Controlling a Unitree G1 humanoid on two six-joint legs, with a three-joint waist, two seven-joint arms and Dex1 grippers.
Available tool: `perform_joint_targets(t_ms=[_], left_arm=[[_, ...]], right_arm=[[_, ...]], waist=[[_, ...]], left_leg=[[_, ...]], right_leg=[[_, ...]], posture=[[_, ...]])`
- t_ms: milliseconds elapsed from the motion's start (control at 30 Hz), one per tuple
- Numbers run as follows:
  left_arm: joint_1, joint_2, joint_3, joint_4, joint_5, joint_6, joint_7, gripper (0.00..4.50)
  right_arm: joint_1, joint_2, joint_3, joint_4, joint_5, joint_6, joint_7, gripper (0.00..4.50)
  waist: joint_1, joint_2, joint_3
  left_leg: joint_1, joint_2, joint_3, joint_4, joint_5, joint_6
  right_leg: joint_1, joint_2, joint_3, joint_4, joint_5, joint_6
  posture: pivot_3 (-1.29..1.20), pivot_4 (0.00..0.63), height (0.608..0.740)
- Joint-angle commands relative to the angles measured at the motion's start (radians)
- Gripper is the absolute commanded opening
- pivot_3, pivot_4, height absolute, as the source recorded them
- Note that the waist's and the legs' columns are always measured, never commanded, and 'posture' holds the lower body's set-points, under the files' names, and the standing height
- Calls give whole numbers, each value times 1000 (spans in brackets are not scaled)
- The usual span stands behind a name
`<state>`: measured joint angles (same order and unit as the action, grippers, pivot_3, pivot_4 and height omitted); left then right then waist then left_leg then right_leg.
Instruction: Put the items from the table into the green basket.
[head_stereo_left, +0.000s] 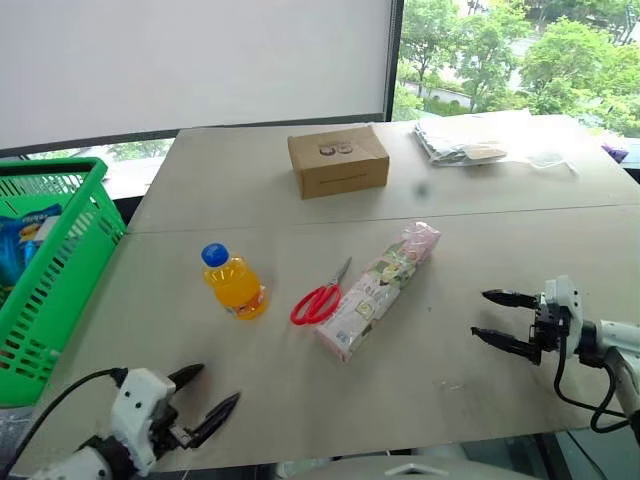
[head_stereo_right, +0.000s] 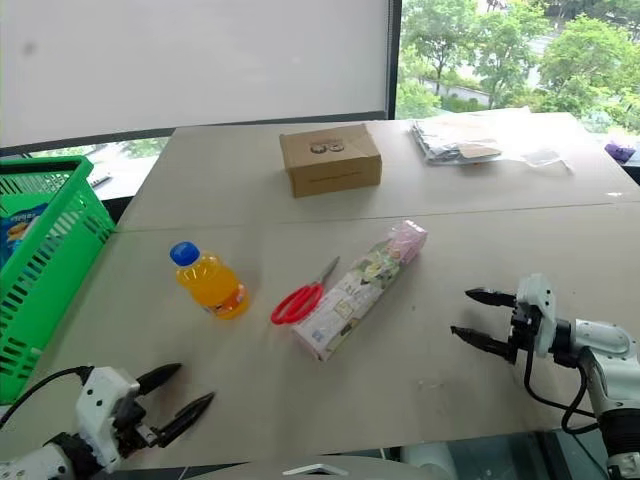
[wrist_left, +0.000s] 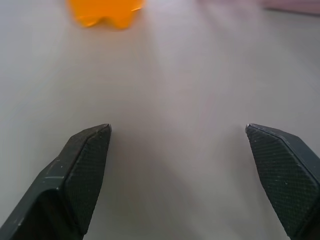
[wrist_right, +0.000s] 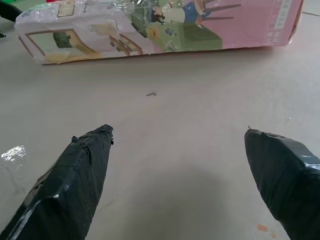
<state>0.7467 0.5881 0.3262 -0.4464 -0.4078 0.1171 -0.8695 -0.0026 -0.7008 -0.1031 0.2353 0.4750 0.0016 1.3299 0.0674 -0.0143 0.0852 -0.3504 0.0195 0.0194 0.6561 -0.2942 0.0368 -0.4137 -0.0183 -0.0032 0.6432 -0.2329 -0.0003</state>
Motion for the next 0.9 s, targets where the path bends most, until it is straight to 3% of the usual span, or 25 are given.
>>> perform_joint_targets(t_ms=[33,233,367,833,900], left_arm=[[-68,36,-43,-126,10,40,23,4437],[-222,35,-127,-188,50,130,115,4437],[-298,46,-185,-153,160,151,180,4437],[-476,-8,-342,4,362,77,280,4437],[-483,-24,-347,10,373,74,299,3910]], right_arm=[[30,-19,-10,-168,56,67,14,4500],[11,-17,-10,-497,195,266,-95,4500],[-61,-27,-3,-687,286,422,-216,4500],[-144,-89,3,-817,345,606,-313,4500],[-145,-110,-1,-824,358,632,-313,4500]], waist=[[-2,0,0],[-15,1,2],[-24,-1,1],[-29,-5,3],[-29,-5,3]], left_leg=[[0,1,0,0,0,0],[-2,3,0,0,0,0],[0,2,-1,2,0,0],[1,1,0,2,0,0],[1,2,0,2,0,0]], right_leg=[[0,0,0,0,0,0],[0,2,1,2,0,0],[0,2,0,4,0,0],[1,0,1,3,2,3],[1,0,1,3,3,3]], posture=[[127,58,724],[91,58,724],[81,57,724],[49,51,724],[41,49,724]])
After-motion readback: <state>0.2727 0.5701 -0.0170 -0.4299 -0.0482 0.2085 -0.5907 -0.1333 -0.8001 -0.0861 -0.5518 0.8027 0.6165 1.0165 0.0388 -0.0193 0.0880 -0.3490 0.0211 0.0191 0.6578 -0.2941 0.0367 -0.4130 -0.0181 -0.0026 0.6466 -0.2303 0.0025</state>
